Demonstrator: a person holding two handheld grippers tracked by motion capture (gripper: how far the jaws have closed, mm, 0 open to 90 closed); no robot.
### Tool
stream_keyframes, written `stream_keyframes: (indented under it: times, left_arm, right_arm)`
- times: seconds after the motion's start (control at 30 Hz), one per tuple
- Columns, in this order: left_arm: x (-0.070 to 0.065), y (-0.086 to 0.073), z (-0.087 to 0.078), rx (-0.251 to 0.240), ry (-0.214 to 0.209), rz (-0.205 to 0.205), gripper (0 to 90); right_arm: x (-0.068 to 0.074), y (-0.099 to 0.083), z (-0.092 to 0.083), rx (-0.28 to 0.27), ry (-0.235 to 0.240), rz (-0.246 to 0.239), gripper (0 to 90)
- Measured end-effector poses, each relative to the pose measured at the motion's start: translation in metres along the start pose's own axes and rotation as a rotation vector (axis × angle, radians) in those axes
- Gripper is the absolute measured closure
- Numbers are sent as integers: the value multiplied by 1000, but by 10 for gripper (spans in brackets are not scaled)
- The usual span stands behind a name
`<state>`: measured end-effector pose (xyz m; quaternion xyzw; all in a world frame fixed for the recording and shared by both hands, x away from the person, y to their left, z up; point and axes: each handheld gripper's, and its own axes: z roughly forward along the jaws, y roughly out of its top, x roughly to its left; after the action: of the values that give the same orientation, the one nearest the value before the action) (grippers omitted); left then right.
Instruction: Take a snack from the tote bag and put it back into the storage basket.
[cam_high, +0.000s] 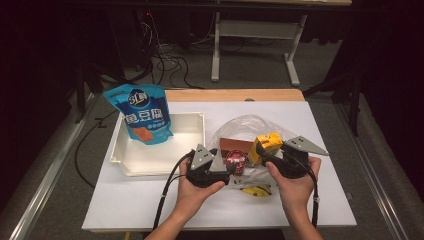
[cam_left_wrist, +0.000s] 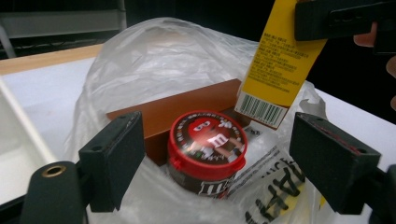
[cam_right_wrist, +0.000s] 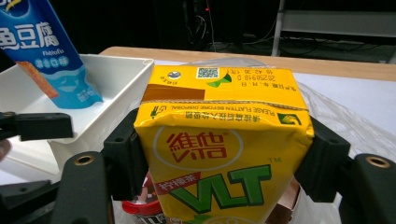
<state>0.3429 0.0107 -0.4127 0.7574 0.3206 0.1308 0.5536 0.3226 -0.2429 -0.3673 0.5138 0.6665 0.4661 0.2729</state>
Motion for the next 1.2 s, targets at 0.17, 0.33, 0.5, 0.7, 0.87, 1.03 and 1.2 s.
stream_keyframes:
  times: [0.17,0.33,0.5,0.7,0.87,1.03,1.2]
  left_arm:
    - [-5,2,8,9,-14,18,191]
    - [-9,6,13,6,-22,24,196]
    - [-11,8,17,10,-35,33,196]
    - [-16,10,22,14,-49,46,196]
    - [-18,12,24,15,-62,53,205]
    - [-21,11,26,7,-77,67,252]
    - [-23,11,27,7,-82,75,271]
  right_arm:
    - [3,4,-2,-6,15,-9,307]
    - [7,6,-3,-10,34,-16,307]
    - [11,8,-5,-14,46,-22,307]
    - [18,9,-5,-16,73,-29,307]
    - [23,9,-6,-17,91,-37,307]
    - [28,10,-6,-18,108,-47,307]
    - [32,9,-5,-12,122,-52,307]
